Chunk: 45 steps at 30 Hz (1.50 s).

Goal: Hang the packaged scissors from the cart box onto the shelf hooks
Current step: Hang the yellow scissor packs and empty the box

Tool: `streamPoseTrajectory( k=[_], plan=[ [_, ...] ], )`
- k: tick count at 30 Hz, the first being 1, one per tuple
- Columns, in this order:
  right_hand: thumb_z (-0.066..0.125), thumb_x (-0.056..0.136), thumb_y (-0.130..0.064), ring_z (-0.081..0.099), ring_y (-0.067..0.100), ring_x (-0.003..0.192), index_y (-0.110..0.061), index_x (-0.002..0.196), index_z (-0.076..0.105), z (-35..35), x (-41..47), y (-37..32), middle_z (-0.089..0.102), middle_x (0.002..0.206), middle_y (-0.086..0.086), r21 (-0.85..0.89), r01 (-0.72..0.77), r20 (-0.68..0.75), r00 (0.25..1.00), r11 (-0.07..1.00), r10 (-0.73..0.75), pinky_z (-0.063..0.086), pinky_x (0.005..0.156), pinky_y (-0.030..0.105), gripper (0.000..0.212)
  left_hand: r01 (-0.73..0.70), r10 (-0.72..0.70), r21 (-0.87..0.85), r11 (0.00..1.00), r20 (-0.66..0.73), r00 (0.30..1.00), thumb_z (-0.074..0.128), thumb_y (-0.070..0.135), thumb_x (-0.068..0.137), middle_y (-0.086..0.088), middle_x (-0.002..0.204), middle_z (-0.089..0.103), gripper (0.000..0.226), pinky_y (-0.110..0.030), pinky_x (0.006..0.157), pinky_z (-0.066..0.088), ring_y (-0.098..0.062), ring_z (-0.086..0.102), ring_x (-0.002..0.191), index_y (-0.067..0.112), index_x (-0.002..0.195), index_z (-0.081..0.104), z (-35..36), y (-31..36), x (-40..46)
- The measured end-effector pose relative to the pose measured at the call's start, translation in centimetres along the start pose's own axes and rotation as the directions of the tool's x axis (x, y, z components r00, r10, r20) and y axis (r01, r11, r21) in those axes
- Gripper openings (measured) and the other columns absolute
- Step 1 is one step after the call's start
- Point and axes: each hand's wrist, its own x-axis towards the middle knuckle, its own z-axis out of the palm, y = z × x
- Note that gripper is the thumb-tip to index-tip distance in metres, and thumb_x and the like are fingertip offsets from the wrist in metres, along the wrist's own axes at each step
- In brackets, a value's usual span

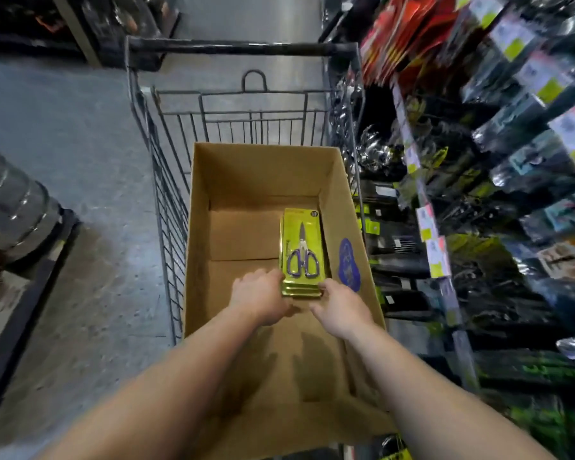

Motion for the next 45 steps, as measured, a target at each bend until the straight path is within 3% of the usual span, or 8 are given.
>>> streamPoseTrajectory(
  k=[13,21,26,31,34,37,40,45],
  plan=[
    [0.064,0.093,-0.032,0.058,0.027,0.118,-0.024,0.143,0.043,2.7,9.2,1.3,0.058,0.132,0.006,0.126,-0.134,0.088,0.988,0.983,0.123,0.049,0.095,0.035,0.055,0.093,-0.087,-0.069,0.993,0.090,0.992,0.061,0.051,0.088,-0.008,0.136,0.055,0.060,-0.044,0.101,0.041,-0.029,0.050,0.125,0.023,0.140,0.048,4.5,-1.3,12.8],
    [0.064,0.093,-0.033,0.053,0.026,0.125,-0.024,0.144,0.042,4.8,11.0,2.7,0.056,0.137,0.005,0.153,-0.145,0.149,0.981,0.978,0.123,0.047,0.102,0.040,0.056,0.259,-0.231,-0.319,0.912,0.123,0.965,0.065,0.052,0.088,-0.014,0.135,0.054,0.067,-0.040,0.100,0.043,-0.032,0.052,0.125,0.011,0.138,0.046,8.7,-1.2,18.0],
    [0.063,0.093,-0.034,0.049,0.028,0.130,-0.023,0.145,0.041,5.0,11.3,3.5,0.051,0.143,0.006,0.105,-0.164,0.160,0.976,0.981,0.146,0.043,0.104,0.039,0.057,0.377,-0.314,-0.688,0.620,0.223,0.923,0.067,0.027,0.092,-0.006,0.115,0.069,0.030,-0.027,0.082,0.048,-0.021,0.063,0.095,0.013,0.118,0.065,10.1,-1.3,18.4],
    [0.061,0.093,-0.034,0.050,0.030,0.128,-0.019,0.147,0.037,4.6,11.9,3.2,0.051,0.143,0.008,0.132,-0.183,0.159,0.974,0.974,0.162,0.044,0.102,0.039,0.061,0.478,-0.381,-0.797,0.371,0.339,0.860,0.064,0.014,0.094,-0.007,0.102,0.068,0.024,-0.032,0.065,0.054,-0.023,0.064,0.081,0.013,0.118,0.060,10.1,-2.5,16.0],
    [0.061,0.093,-0.036,0.052,0.031,0.125,-0.015,0.147,0.035,4.7,12.5,2.8,0.053,0.139,0.010,0.209,-0.211,0.166,0.970,0.955,0.179,0.044,0.098,0.035,0.064,0.528,-0.321,-0.818,0.228,0.449,0.834,0.061,0.009,0.095,-0.011,0.089,0.068,0.017,-0.030,0.054,0.050,-0.020,0.062,0.064,0.011,0.112,0.059,10.8,-3.3,13.4],
    [0.065,0.091,-0.031,0.061,0.026,0.113,-0.016,0.137,0.045,4.9,12.7,2.3,0.062,0.127,0.005,0.422,-0.269,0.150,0.963,0.866,0.225,0.048,0.093,0.032,0.053,0.555,-0.229,-0.795,0.244,0.509,0.830,0.062,0.010,0.095,-0.007,0.085,0.070,0.013,-0.030,0.057,0.048,-0.016,0.062,0.063,0.013,0.108,0.060,12.1,-4.3,11.1],
    [0.065,0.091,-0.014,0.065,0.021,0.101,-0.018,0.135,0.047,5.5,12.6,2.5,0.066,0.121,0.003,0.632,-0.376,0.193,0.923,0.678,0.332,0.054,0.090,0.035,0.048,0.603,-0.166,-0.749,0.273,0.581,0.797,0.065,0.013,0.094,-0.003,0.085,0.072,0.009,-0.028,0.060,0.052,-0.014,0.065,0.066,0.017,0.101,0.062,13.0,-5.2,9.6],
    [0.048,0.090,0.001,0.061,0.026,0.092,-0.014,0.115,0.055,7.0,12.0,3.4,0.064,0.110,0.007,0.552,-0.462,0.309,0.887,0.694,0.344,0.047,0.065,0.026,0.031,0.599,-0.173,-0.724,0.341,0.578,0.797,0.075,0.031,0.083,-0.004,0.098,0.072,0.035,-0.026,0.062,0.043,-0.018,0.067,0.080,0.016,0.113,0.065,12.7,-6.1,10.6]
  ],
)
